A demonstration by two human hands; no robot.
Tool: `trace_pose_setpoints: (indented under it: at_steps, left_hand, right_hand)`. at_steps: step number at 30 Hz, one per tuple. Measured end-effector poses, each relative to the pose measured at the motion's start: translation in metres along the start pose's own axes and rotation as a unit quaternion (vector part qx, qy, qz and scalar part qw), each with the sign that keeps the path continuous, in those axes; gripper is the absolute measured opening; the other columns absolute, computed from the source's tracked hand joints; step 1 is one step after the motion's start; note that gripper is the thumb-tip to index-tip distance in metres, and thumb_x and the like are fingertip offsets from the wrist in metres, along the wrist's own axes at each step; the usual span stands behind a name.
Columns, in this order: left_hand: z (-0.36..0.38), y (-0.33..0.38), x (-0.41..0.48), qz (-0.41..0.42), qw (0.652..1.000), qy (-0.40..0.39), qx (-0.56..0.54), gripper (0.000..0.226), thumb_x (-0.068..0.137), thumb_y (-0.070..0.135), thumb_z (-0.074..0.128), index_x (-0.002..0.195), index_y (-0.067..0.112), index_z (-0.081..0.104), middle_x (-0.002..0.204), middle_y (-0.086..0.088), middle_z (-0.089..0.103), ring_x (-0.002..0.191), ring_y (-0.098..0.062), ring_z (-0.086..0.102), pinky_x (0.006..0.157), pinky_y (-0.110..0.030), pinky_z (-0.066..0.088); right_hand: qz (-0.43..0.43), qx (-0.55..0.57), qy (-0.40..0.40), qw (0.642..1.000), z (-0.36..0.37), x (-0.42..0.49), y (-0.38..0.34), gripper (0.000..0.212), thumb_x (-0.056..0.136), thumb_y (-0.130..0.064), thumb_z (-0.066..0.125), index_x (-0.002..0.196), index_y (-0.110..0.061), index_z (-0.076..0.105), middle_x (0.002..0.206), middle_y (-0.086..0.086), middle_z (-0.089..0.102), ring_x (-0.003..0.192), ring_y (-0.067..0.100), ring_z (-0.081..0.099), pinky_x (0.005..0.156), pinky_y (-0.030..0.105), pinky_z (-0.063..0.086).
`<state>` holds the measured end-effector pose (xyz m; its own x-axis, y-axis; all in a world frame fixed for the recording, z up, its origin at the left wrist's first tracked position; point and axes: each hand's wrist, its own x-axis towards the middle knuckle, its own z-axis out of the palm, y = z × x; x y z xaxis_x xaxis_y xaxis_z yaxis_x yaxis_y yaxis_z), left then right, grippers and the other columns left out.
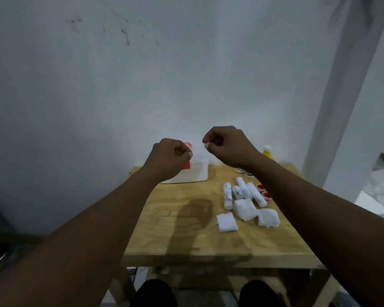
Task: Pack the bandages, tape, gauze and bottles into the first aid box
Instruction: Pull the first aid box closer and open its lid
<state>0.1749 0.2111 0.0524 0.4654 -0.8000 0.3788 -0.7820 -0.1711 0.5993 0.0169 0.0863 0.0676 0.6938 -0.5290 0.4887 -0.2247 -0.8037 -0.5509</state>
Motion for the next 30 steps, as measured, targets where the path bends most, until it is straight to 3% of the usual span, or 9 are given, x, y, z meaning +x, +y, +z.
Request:
trace_pose_setpoints:
  at_steps: [3,5,8,13,16,18,23,27,30]
  left_hand:
    - [-0.006,-0.02,0.004,-0.016,0.999,0.011,0.028,0.009,0.095,0.022,0.069,0.094,0.022,0.078,0.076,0.02,0.064,0.073,0.006,0.061,0.063,-0.009,0.041]
    - [-0.003,-0.04,0.011,-0.039,0.999,0.022,0.028,0.01,0.094,0.02,0.069,0.095,0.019,0.079,0.075,0.019,0.064,0.072,0.005,0.06,0.068,-0.013,0.048]
    - [0.009,-0.08,0.025,-0.077,0.996,0.047,0.026,0.016,0.093,0.021,0.072,0.107,0.015,0.077,0.092,0.008,0.07,0.089,-0.01,0.067,0.085,-0.024,0.051]
    - [0.039,-0.144,0.039,-0.153,0.985,0.067,0.03,0.064,0.084,0.029,0.081,0.14,0.019,0.052,0.135,-0.008,0.055,0.119,-0.024,0.057,0.089,-0.027,0.043]
    - [0.053,-0.172,0.049,-0.192,0.981,0.038,0.005,0.093,0.078,0.035,0.088,0.153,0.02,0.034,0.153,-0.009,0.043,0.135,-0.029,0.048,0.103,-0.037,0.046]
    - [0.061,-0.183,0.056,-0.199,0.979,0.013,-0.03,0.102,0.077,0.034,0.09,0.157,0.021,0.029,0.158,-0.007,0.041,0.139,-0.031,0.047,0.109,-0.044,0.046]
    - [0.078,-0.192,0.064,-0.181,0.975,0.004,-0.127,0.089,0.078,0.032,0.089,0.151,0.025,0.039,0.145,0.001,0.057,0.127,-0.023,0.058,0.092,-0.033,0.055]
    - [0.078,-0.193,0.059,-0.172,0.975,0.019,-0.137,0.087,0.076,0.034,0.091,0.149,0.024,0.043,0.143,0.001,0.059,0.119,-0.017,0.059,0.086,-0.028,0.055]
    - [0.072,-0.192,0.049,-0.172,0.977,0.021,-0.128,0.091,0.072,0.039,0.093,0.147,0.02,0.047,0.141,-0.002,0.061,0.121,-0.022,0.061,0.088,-0.032,0.057]
  right_hand:
    - [-0.012,-0.018,-0.021,1.0,0.023,0.01,0.002,0.013,0.087,-0.02,0.064,0.098,-0.019,0.071,0.088,-0.004,0.07,0.081,0.011,0.066,0.075,0.025,0.053]
    - [-0.013,-0.038,-0.036,0.999,0.04,0.019,0.012,0.016,0.087,-0.021,0.064,0.102,-0.019,0.069,0.094,-0.003,0.069,0.086,0.013,0.064,0.082,0.032,0.055]
    - [-0.006,-0.101,-0.068,0.993,0.068,0.035,0.032,0.027,0.088,-0.027,0.064,0.114,-0.021,0.064,0.111,0.001,0.064,0.103,0.018,0.058,0.088,0.035,0.05]
    - [-0.025,-0.217,-0.09,0.972,0.112,0.058,0.062,0.053,0.084,-0.042,0.066,0.133,-0.025,0.052,0.141,0.003,0.052,0.13,0.024,0.044,0.102,0.041,0.043]
    - [-0.042,-0.263,-0.089,0.96,0.132,0.072,0.077,0.07,0.077,-0.054,0.069,0.139,-0.03,0.045,0.149,0.002,0.045,0.14,0.026,0.036,0.111,0.047,0.034]
    - [-0.043,-0.269,-0.088,0.958,0.144,0.078,0.083,0.075,0.075,-0.057,0.07,0.14,-0.031,0.042,0.151,0.002,0.043,0.141,0.026,0.035,0.114,0.05,0.028]
    - [-0.045,-0.27,-0.065,0.96,0.155,0.083,0.091,0.076,0.075,-0.058,0.069,0.141,-0.033,0.041,0.15,-0.001,0.045,0.14,0.024,0.038,0.116,0.051,0.022]
    - [-0.053,-0.282,-0.073,0.955,0.15,0.079,0.085,0.077,0.076,-0.058,0.07,0.141,-0.031,0.041,0.15,-0.001,0.045,0.138,0.025,0.041,0.115,0.051,0.025]
    - [-0.062,-0.292,-0.078,0.951,0.144,0.072,0.075,0.075,0.076,-0.059,0.069,0.14,-0.031,0.042,0.148,-0.002,0.047,0.134,0.025,0.043,0.112,0.05,0.029]
